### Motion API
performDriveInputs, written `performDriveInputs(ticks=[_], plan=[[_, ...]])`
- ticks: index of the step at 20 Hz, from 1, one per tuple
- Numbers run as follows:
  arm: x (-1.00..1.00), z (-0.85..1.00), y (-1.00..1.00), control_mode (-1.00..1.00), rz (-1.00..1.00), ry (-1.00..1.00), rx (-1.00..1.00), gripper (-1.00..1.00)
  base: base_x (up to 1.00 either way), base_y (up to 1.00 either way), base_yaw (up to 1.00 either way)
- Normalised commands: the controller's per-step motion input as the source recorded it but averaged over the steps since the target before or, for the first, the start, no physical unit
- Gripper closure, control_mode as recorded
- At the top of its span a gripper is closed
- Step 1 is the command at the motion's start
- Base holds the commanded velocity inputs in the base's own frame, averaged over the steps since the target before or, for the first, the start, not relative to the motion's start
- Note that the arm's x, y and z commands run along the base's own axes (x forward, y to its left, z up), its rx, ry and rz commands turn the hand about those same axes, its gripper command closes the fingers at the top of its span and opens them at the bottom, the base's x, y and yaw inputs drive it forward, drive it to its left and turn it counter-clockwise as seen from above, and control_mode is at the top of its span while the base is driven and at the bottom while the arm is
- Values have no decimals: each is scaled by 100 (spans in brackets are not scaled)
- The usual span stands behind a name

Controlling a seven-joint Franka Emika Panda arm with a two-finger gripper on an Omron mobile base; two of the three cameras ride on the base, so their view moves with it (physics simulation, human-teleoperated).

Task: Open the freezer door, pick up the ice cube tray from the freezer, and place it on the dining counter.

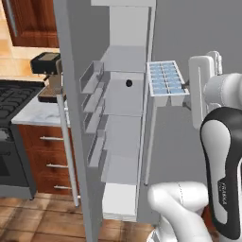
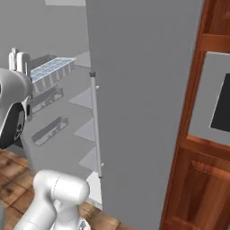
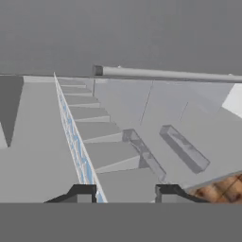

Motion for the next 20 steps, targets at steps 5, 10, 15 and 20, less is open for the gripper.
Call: performDriveInputs(ticks=[5,10,15,20], plan=[[0,0,0,100,0,0,0,100,-94,-21,75],[0,0,0,100,0,0,0,100,-23,7,100],[0,0,0,100,0,0,0,100,-14,1,100],[0,0,0,100,0,0,0,100,-13,0,100]])
